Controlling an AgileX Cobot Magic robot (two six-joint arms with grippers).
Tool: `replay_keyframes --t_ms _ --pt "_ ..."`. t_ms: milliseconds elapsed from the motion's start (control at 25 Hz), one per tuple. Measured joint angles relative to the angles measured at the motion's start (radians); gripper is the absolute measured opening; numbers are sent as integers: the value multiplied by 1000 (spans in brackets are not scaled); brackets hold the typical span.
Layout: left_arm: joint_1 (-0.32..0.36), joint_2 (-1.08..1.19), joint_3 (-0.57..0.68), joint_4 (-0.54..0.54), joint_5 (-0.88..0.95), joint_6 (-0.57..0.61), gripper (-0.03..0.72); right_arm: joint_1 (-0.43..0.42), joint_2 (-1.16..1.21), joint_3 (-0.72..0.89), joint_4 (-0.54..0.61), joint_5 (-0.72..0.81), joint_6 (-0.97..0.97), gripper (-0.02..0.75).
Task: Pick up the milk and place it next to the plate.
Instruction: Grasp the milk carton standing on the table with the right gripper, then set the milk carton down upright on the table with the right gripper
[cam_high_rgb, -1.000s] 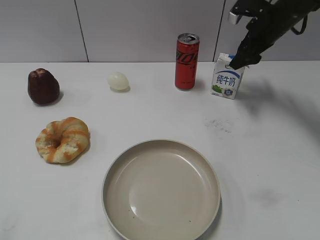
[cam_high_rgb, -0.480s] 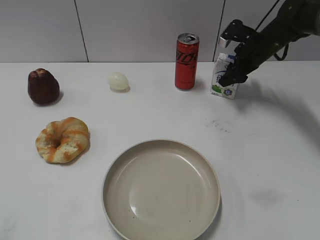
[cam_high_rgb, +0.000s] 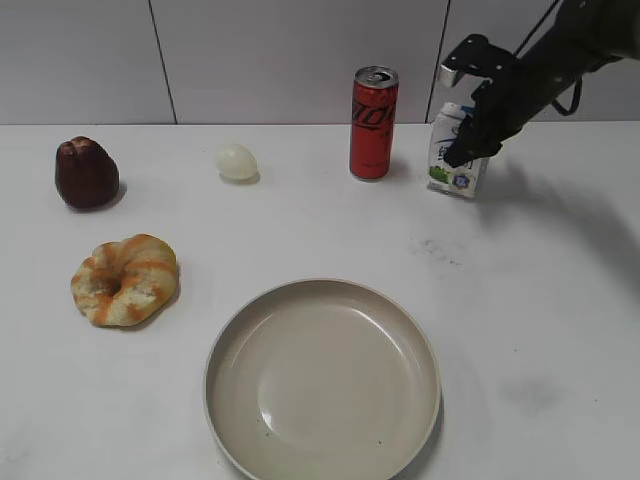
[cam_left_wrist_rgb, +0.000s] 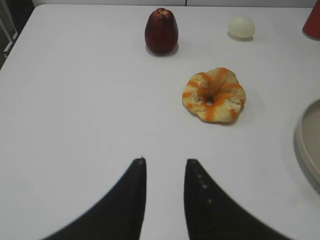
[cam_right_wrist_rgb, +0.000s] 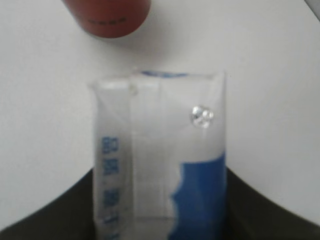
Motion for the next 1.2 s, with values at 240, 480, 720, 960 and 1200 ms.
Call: replay_keyframes --t_ms 240,480,720,960,1200 --pt "0 0 0 0 0 0 209 0 -154 -2 -25 87 57 302" --pt "0 0 0 0 0 0 209 38 -297 4 -27 165 116 302" --pt "0 0 0 0 0 0 209 160 -383 90 -29 170 137 302" --pt "0 0 0 0 0 0 209 316 -391 227 -32 128 145 302" --pt "0 0 0 0 0 0 209 452 -392 404 -31 -126 36 302"
